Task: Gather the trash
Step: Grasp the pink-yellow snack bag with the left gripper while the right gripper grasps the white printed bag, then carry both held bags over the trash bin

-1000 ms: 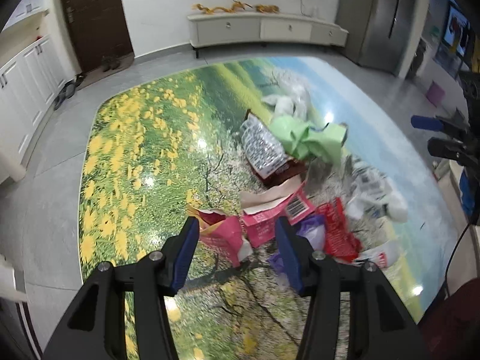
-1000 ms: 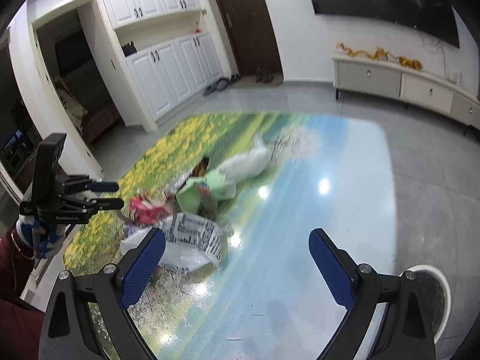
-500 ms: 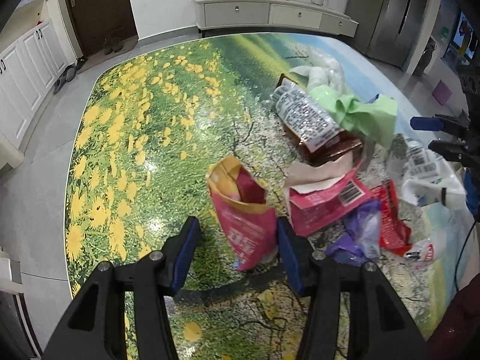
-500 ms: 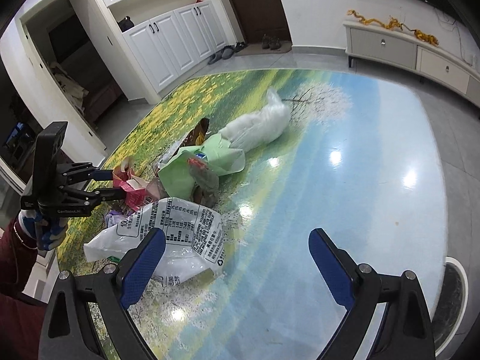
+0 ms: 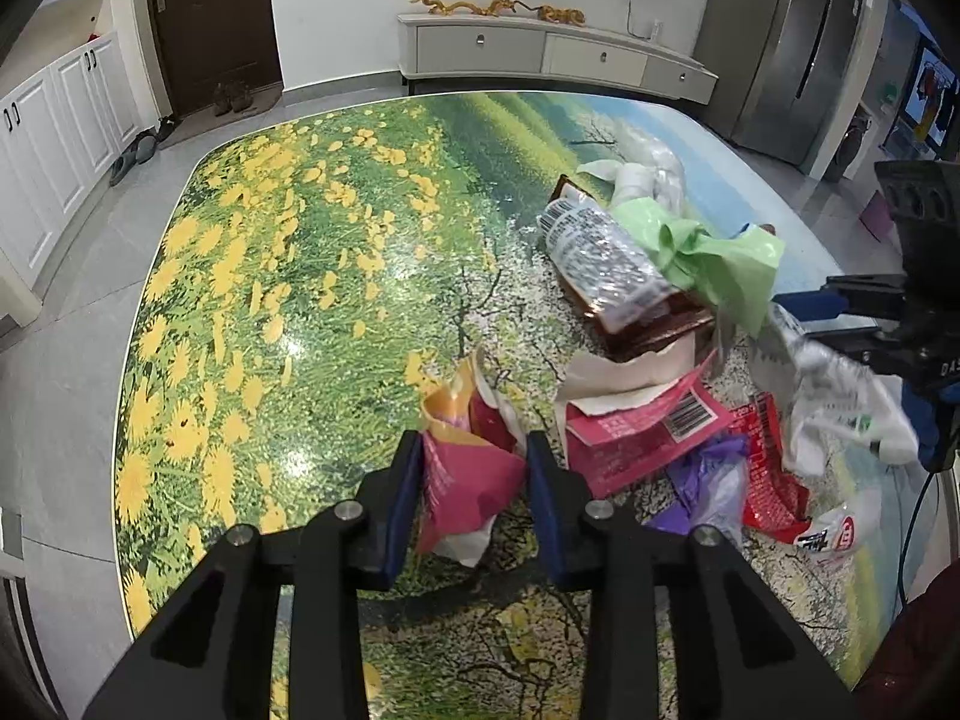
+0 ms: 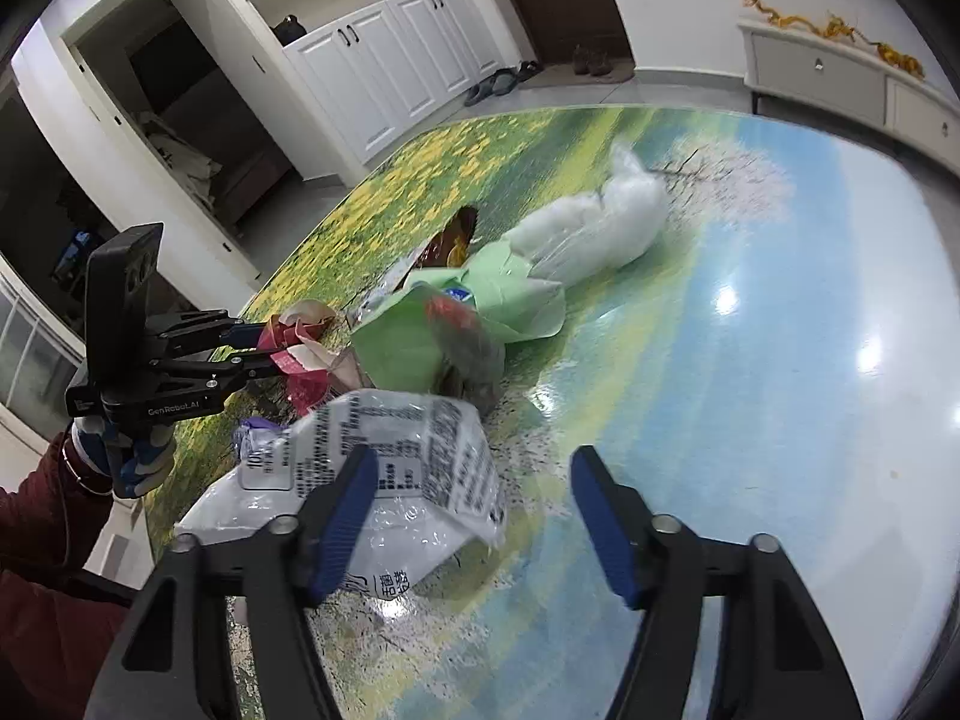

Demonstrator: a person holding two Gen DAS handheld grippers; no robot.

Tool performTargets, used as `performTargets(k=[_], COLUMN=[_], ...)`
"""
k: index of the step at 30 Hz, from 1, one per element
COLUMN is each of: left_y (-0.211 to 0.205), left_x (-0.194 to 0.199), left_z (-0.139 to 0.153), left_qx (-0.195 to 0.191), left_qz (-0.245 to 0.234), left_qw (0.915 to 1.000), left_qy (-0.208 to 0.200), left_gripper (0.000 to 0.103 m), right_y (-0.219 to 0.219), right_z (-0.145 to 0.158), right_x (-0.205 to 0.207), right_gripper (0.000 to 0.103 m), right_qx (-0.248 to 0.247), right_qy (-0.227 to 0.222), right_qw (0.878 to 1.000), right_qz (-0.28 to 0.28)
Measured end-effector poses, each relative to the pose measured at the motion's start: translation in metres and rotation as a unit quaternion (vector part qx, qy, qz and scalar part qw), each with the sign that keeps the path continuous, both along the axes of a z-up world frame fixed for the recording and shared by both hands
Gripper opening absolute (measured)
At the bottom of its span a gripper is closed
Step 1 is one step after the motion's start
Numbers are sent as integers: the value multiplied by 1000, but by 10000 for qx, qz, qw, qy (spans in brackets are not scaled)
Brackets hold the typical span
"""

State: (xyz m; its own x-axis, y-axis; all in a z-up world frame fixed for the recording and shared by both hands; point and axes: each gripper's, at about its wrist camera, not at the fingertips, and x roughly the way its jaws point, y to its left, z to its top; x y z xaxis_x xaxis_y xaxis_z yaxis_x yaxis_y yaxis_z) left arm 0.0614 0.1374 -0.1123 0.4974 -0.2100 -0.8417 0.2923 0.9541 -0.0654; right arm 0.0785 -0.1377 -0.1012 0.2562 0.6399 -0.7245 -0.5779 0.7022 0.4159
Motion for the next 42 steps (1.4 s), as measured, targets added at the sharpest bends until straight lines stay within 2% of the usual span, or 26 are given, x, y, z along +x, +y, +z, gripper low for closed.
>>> performTargets(k=[2, 4, 5, 10, 16, 23, 28, 33, 37, 42], left_y=[0, 1, 2, 4, -1, -30, -78, -153, -221, -323], left_x=[-4, -6, -8, -19, -42, -62, -59, -41, -21, 7], left_z=[0, 1, 2, 13, 44, 94, 124, 141, 143, 131], left_qx=[-8, -54, -87, -246, -316, -510, -702, -824, -967, -1032], left_qz=[78, 195, 249, 455, 623, 371, -154, -883, -1456, -2063], left_qw=[10000, 9998, 9996, 9985, 9961, 9935, 9909, 9861, 9798, 9716], left_qy=[-8, -24, -31, -156, -536, -952, -1135, -1142, -971, -520], left_gripper=[31, 31, 31, 31, 30, 30, 30, 30, 30, 30], right_y=[2, 4, 4, 0, -10, -40, -91, -169, -230, -295], right_z=[-1, -4, -5, 1, 25, 68, 95, 109, 108, 74], right_x=[0, -1, -2, -10, -31, -60, -72, -86, -93, -94], right_gripper=[49, 30, 26, 16, 12, 11, 11, 11, 11, 11], right_qx=[118, 139, 177, 318, 425, 597, 608, 321, -293, -1119], right_qy=[49, 88, 104, 5, -398, -1067, -1488, -1714, -1718, -1367], right_qw=[9999, 9996, 9995, 9991, 9980, 9924, 9840, 9693, 9491, 9172], right_qz=[104, 214, 260, 288, 237, -112, -764, -1735, -2622, -3570])
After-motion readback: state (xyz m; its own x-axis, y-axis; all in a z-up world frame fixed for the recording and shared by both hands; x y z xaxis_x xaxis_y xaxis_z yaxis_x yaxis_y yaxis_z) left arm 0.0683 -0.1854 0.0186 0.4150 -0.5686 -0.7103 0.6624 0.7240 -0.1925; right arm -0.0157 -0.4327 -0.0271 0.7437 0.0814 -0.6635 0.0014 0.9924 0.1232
